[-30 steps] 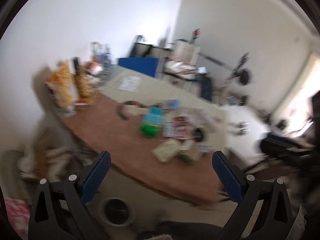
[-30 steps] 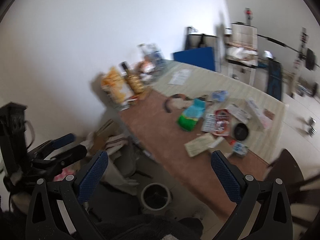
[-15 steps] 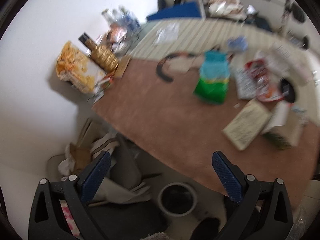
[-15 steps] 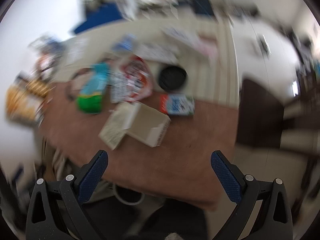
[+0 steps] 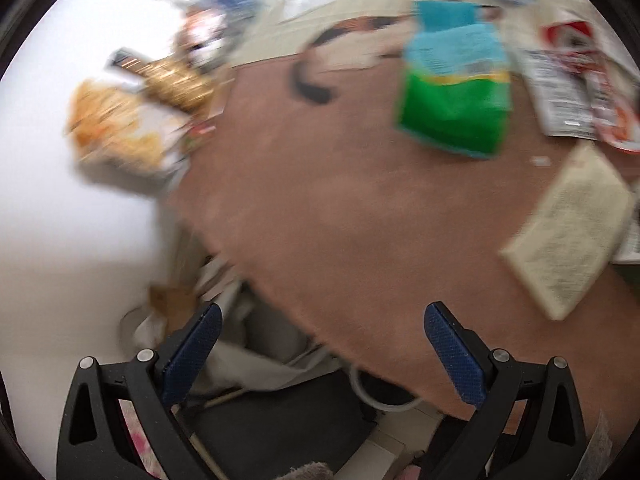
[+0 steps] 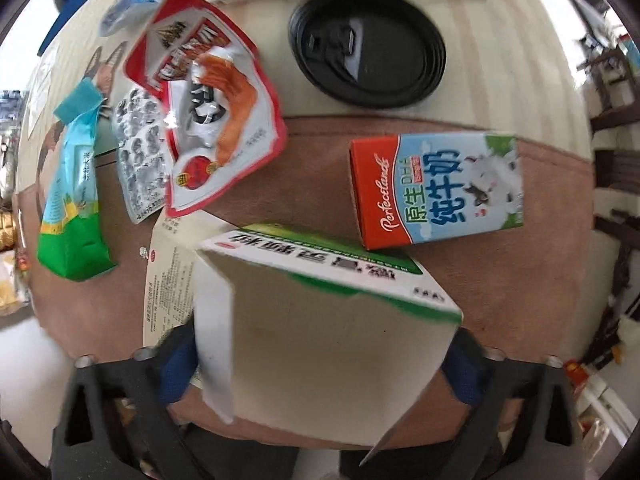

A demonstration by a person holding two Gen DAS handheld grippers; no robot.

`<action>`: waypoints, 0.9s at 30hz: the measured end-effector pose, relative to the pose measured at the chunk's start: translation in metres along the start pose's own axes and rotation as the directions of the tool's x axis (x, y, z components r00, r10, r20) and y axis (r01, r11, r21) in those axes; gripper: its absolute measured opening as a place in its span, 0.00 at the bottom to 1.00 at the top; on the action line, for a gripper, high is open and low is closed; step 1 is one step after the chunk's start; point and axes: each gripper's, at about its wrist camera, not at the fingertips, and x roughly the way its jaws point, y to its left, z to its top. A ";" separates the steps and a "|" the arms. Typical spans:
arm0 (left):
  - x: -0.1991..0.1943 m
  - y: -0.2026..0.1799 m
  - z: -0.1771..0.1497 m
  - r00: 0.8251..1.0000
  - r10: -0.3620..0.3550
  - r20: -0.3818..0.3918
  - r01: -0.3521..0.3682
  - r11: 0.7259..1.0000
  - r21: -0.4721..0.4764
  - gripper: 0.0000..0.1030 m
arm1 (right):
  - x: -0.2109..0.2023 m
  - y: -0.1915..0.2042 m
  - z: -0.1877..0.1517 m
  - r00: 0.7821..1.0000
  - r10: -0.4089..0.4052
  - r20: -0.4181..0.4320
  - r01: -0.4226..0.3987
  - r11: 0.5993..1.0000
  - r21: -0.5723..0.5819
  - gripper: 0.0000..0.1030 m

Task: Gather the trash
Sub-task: 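Grasp the white medicine box with the left gripper while the right gripper grasps the white-green box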

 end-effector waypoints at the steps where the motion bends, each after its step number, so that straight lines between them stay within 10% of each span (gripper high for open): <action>1: -0.002 -0.006 0.003 0.999 -0.038 0.004 0.038 0.999 0.029 1.00 | -0.002 -0.003 0.001 1.000 0.015 0.001 -0.015 1.000 -0.014 0.89; 13: -0.004 -0.133 0.054 0.933 -0.350 -0.087 0.347 0.803 0.485 1.00 | -0.033 -0.083 -0.009 0.990 -0.129 0.062 0.135 0.984 -0.114 0.89; 17: 0.008 -0.148 0.062 0.934 -0.336 -0.123 0.349 0.784 0.513 0.99 | -0.025 -0.101 -0.009 0.990 -0.132 0.045 0.136 0.987 -0.090 0.89; 21: 0.011 -0.154 0.064 0.919 -0.367 -0.143 0.388 0.780 0.491 0.73 | -0.014 -0.095 -0.004 0.991 -0.132 0.027 0.134 0.987 -0.094 0.89; 27: -0.002 -0.138 0.054 0.913 -0.396 -0.098 0.401 0.827 0.393 0.72 | -0.012 -0.103 -0.001 0.991 -0.130 0.029 0.132 0.983 -0.124 0.89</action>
